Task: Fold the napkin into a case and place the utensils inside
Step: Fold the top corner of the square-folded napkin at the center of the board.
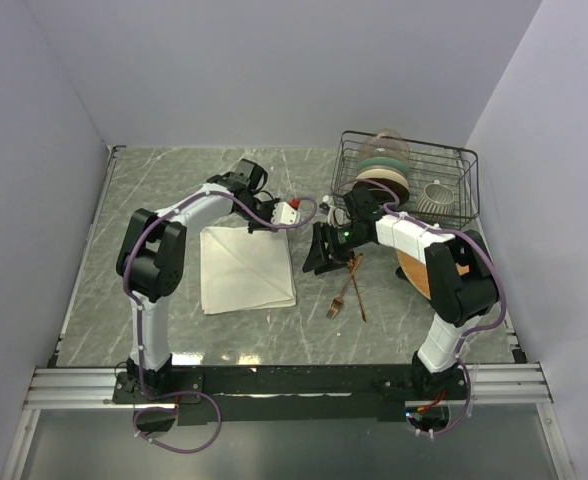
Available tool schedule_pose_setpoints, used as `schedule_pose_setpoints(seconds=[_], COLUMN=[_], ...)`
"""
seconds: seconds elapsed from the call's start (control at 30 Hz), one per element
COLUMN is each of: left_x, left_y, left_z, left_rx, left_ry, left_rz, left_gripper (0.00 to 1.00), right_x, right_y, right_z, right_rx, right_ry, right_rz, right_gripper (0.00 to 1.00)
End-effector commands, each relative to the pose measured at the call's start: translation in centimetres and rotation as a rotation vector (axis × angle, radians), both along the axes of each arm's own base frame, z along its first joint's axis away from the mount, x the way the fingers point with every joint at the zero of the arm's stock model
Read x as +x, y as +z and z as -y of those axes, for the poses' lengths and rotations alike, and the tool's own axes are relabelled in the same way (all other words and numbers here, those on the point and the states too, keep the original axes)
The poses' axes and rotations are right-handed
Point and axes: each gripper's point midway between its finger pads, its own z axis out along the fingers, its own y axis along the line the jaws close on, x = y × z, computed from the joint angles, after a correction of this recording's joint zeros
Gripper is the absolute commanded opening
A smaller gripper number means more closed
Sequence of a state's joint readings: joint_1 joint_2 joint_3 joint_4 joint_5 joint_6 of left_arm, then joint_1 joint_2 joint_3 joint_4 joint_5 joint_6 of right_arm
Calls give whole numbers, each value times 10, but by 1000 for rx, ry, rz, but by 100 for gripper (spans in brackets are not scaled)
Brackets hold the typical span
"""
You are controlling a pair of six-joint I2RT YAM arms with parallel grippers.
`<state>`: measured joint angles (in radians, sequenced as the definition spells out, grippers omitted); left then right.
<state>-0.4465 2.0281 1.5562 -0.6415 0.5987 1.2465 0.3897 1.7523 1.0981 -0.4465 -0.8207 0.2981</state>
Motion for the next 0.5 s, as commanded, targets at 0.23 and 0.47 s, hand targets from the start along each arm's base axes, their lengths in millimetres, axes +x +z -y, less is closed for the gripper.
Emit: schedule_pose_setpoints(seconds=[0.23, 0.47], left_x=[6, 8], left_y=[53, 130], left_z=[8, -55], left_rx=[-139, -397], left_ry=[54, 394], left_rz=[-2, -203], left_gripper=[47, 63], right_x=[6, 12], right_y=[19, 47], right_z=[-1, -12], right_rx=[38, 109], right_ry=[6, 18], right_rz=[78, 198], right_gripper=[63, 62])
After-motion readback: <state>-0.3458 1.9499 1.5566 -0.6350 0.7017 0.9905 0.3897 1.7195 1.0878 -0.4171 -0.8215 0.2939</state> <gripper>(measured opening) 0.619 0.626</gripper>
